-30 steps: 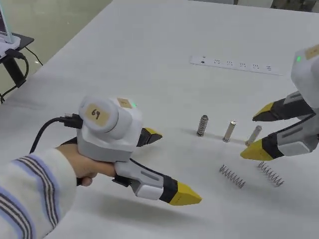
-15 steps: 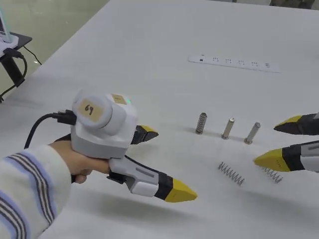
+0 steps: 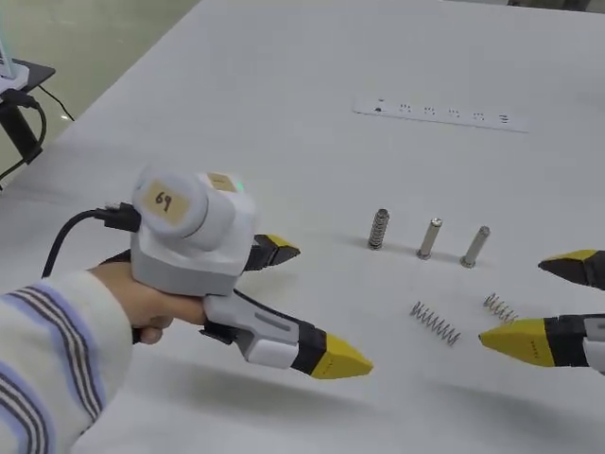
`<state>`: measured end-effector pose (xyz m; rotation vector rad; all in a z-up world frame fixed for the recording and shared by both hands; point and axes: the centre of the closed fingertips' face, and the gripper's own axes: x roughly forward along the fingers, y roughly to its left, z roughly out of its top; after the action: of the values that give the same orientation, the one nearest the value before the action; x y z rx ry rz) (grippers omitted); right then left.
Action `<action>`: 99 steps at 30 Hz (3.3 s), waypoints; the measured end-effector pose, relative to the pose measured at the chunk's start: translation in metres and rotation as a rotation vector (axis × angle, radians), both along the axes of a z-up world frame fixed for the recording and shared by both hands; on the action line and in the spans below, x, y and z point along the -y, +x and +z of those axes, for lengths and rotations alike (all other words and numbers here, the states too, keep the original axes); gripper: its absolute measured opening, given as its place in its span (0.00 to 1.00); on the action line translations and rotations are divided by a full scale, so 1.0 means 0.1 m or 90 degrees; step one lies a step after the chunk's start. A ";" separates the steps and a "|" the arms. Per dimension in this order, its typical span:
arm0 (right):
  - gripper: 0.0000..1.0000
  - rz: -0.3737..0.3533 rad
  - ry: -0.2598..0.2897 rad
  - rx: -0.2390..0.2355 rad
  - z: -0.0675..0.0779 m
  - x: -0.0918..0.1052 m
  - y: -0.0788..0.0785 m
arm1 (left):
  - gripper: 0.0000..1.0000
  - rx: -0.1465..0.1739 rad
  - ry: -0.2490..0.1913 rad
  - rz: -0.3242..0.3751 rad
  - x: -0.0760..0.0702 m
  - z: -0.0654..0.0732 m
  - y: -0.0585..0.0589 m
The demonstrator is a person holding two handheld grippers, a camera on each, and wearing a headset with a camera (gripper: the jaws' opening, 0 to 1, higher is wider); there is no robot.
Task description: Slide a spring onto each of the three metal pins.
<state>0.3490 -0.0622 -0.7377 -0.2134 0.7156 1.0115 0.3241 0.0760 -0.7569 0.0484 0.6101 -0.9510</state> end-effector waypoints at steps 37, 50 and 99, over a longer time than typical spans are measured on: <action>1.00 -0.059 0.005 0.015 -0.15 0.19 -0.27 | 0.78 -0.013 0.003 -0.019 0.09 -0.02 -0.01; 0.98 -0.088 0.018 0.030 -0.11 0.23 -0.24 | 0.69 -0.011 0.039 -0.080 0.29 -0.13 0.07; 0.88 -0.107 0.054 0.007 -0.04 0.25 -0.28 | 0.12 0.048 0.156 -0.337 1.01 -0.40 0.30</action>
<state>0.3210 -0.0869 -0.7412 -0.0833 0.6681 0.8767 0.3542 -0.0254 -0.7972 0.4818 0.6556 -1.3728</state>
